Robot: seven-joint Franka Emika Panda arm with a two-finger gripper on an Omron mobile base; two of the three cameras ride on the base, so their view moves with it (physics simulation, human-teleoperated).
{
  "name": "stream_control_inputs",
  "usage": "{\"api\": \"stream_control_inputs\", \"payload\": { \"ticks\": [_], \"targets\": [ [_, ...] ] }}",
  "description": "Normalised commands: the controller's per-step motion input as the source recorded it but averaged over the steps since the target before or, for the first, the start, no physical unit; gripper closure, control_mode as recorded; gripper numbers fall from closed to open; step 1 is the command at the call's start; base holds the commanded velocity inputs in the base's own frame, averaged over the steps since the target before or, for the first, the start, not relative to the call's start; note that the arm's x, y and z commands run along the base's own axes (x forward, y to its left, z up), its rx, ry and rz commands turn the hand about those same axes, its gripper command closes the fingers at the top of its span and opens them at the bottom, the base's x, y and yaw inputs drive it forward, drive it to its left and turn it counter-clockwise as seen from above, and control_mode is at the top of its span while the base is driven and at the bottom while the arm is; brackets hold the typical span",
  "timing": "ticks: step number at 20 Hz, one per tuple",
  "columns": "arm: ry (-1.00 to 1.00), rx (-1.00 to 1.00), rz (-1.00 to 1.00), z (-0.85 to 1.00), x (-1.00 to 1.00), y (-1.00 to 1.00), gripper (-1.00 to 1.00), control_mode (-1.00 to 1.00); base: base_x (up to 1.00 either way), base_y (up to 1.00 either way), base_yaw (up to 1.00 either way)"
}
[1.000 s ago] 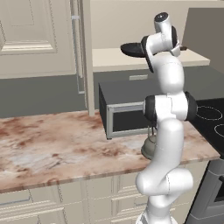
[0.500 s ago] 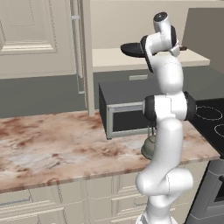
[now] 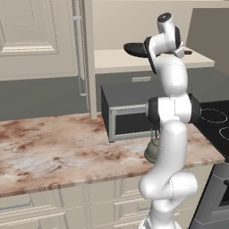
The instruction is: Pick the pan from the cabinet and place it on the stove. Then turn on the stove burner for the pan.
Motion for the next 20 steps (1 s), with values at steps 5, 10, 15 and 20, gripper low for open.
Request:
{"api": "stream_control_inputs", "payload": {
  "ticks": [5,10,15,20],
  "targets": [
    [0.00,0.00,0.00,-0.15,0.01,0.00,1.00,-1.00,0.00,0.00,0.00],
    [-0.13,0.00,0.00,-0.01,-0.08,0.00,1.00,-1.00,0.00,0.00,0.00],
    [-0.26,0.00,0.00,-0.02,-0.16,0.02,1.00,-1.00,0.00,0.00,0.00],
    [-0.22,-0.01,0.00,-0.25,-0.15,0.00,1.00,-1.00,0.00,0.00,0.00]
  ]
}}
